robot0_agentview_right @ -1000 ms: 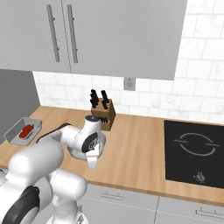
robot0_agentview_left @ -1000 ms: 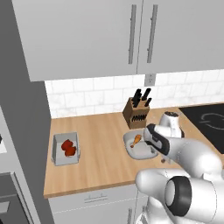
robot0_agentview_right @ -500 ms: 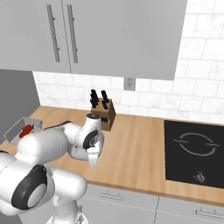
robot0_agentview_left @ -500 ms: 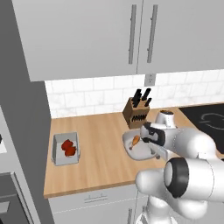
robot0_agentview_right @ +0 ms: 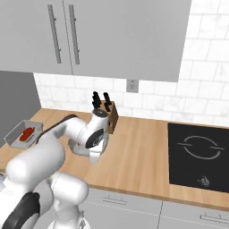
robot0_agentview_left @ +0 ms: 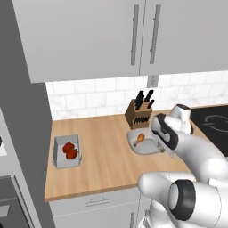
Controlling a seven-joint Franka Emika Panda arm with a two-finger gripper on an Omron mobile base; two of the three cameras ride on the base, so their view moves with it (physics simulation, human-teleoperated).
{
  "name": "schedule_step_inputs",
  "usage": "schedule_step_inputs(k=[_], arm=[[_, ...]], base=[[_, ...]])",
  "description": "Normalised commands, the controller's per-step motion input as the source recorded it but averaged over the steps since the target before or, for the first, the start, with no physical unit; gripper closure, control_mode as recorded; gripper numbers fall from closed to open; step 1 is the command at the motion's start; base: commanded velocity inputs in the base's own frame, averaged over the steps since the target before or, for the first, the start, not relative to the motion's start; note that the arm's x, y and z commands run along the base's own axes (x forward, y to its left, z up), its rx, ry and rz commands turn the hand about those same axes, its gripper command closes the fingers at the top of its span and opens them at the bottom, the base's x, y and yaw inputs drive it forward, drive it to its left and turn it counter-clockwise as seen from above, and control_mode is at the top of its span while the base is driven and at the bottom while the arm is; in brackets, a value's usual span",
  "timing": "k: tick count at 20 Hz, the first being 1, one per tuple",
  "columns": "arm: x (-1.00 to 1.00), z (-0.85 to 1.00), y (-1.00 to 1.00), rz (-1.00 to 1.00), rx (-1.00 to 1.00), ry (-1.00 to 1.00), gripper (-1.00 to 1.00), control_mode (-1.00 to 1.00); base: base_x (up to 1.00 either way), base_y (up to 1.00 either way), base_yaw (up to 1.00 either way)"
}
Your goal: Take the meat container that has the chicken drumstick and place it on the second highest rack of the freezer. Then take the vegetable container that has the bell pepper and tomato and place it on the highest rack of the freezer.
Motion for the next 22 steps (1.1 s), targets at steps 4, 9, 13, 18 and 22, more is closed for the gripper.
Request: schedule_step_inputs(k=[4, 9, 13, 18, 22], arm=[[-0.49, 0.53, 0.03, -0.07, 0.07, -0.21, 1.0, -1.0], [-0.72, 0.98, 0.0, 0.0, 0.07, -0.01, 1.0, -1.0], [-0.86, 1.0, 0.0, 0.0, 0.04, 0.0, 1.0, -1.0], [-0.88, 1.0, 0.0, 0.0, 0.08, -0.07, 1.0, -1.0], [-0.68, 1.0, 0.0, 0.0, 0.04, -0.01, 1.0, -1.0]], base=[[0.0, 0.0, 0.0], [0.0, 0.0, 0.0], [0.0, 0.0, 0.0], [0.0, 0.0, 0.0], [0.0, 0.0, 0.0]])
